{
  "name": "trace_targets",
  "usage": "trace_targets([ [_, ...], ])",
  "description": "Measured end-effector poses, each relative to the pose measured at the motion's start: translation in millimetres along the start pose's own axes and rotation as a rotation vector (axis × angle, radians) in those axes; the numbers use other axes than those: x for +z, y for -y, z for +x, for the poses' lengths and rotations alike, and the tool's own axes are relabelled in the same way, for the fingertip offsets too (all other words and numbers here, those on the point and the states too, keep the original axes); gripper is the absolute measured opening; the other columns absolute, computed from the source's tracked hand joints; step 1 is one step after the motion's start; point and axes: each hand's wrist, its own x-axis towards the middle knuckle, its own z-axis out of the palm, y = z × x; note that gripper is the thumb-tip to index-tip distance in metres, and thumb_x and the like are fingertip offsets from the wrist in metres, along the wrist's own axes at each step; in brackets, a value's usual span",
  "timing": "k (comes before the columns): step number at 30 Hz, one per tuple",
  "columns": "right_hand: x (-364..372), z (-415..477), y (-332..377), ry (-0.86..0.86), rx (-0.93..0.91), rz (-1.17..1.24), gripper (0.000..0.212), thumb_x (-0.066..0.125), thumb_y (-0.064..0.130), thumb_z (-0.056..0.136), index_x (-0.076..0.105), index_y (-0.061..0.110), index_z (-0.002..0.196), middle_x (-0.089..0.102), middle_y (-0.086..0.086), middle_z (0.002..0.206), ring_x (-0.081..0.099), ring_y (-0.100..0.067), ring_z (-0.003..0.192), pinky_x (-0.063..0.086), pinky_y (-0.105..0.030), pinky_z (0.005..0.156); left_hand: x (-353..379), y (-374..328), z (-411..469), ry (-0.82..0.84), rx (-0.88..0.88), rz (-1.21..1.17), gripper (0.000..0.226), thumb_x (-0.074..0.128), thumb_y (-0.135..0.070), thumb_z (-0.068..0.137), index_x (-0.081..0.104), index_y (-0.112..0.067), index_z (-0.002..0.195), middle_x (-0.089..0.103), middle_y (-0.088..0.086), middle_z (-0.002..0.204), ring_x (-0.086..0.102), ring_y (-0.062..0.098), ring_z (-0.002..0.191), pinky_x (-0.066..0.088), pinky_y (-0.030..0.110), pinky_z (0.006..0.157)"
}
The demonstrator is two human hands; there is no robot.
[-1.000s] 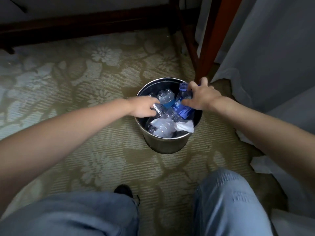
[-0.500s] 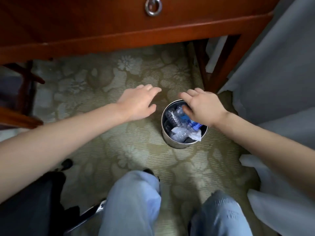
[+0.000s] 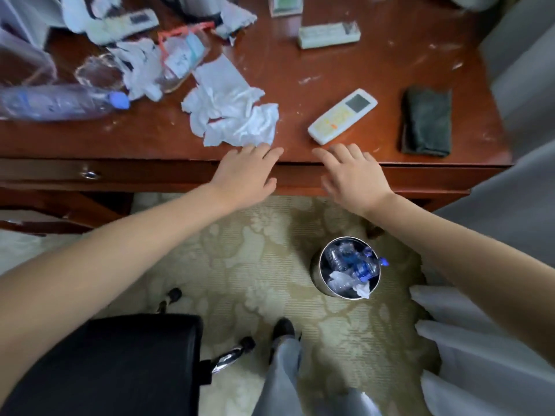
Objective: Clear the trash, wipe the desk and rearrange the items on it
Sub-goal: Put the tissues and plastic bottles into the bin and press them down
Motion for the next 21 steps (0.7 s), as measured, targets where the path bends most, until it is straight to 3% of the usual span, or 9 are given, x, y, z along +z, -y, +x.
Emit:
trace_targets([
  [4,3,56,6,0.020,-0.035,0.083,0.051,0.057,0.024,0.081,0.049,0.011,0.130,0.057,-0.016,0.118,0.053,-0.039,0.103,0.047,-0.047,0.078,-8,63,18,0.002,-0.051,0.018,0.054,0.044,-0.033,0.091,0.033,-0.016,0.141,0.042,0.006,0.139,0.041,0.027,0.124,0.040,0.043,0.092],
  [9,24,123,29,0.110,-0.108,0.180,0.065,0.050,0.043,0.085,0.034,0.014,0.141,0.038,-0.018,0.142,0.034,-0.042,0.128,0.032,-0.053,0.100,-4,132,41,0.022,-0.146,0.073,0.059,0.045,-0.039,0.091,0.030,-0.016,0.143,0.027,0.007,0.151,0.028,0.027,0.134,0.028,0.042,0.101],
  [14,44,205,57,0.372,-0.326,0.095,0.083,0.041,0.068,0.083,-0.003,0.037,0.147,-0.010,-0.014,0.156,-0.009,-0.044,0.140,0.001,-0.062,0.109,-14,204,71,-0.015,-0.246,0.082,0.061,0.045,-0.043,0.091,0.027,-0.020,0.145,0.019,0.011,0.153,0.021,0.033,0.135,0.022,0.048,0.106],
  [16,53,235,65,0.437,-0.419,0.060,0.087,0.040,0.073,0.078,-0.008,0.043,0.144,-0.016,-0.011,0.155,-0.014,-0.045,0.139,-0.003,-0.064,0.107,-18,234,88,0.035,-0.288,0.042,0.063,0.045,-0.048,0.091,0.023,-0.027,0.146,0.014,0.012,0.154,0.021,0.036,0.135,0.026,0.050,0.105],
  [18,63,258,68,0.451,-0.523,0.005,0.084,0.035,0.075,0.075,-0.001,0.045,0.144,-0.004,-0.010,0.156,-0.003,-0.045,0.139,0.003,-0.064,0.107,-19,258,107,0.090,-0.291,-0.009,0.066,0.046,-0.052,0.089,0.019,-0.033,0.147,0.014,0.012,0.154,0.026,0.037,0.134,0.031,0.051,0.103],
  [20,67,274,70,0.380,-0.603,0.015,0.073,0.036,0.069,0.075,0.027,0.040,0.141,0.034,-0.013,0.144,0.030,-0.045,0.129,0.026,-0.060,0.099,-18,275,122,0.142,-0.261,-0.023,0.068,0.045,-0.054,0.089,0.016,-0.034,0.147,0.018,0.011,0.152,0.032,0.037,0.131,0.036,0.050,0.099],
  [21,69,280,69,0.300,-0.627,0.072,0.063,0.046,0.062,0.075,0.044,0.034,0.132,0.052,-0.012,0.127,0.047,-0.042,0.114,0.038,-0.056,0.090,-18,280,130,0.153,-0.252,-0.039,0.069,0.045,-0.055,0.088,0.015,-0.034,0.146,0.022,0.010,0.151,0.035,0.036,0.130,0.039,0.049,0.097],
])
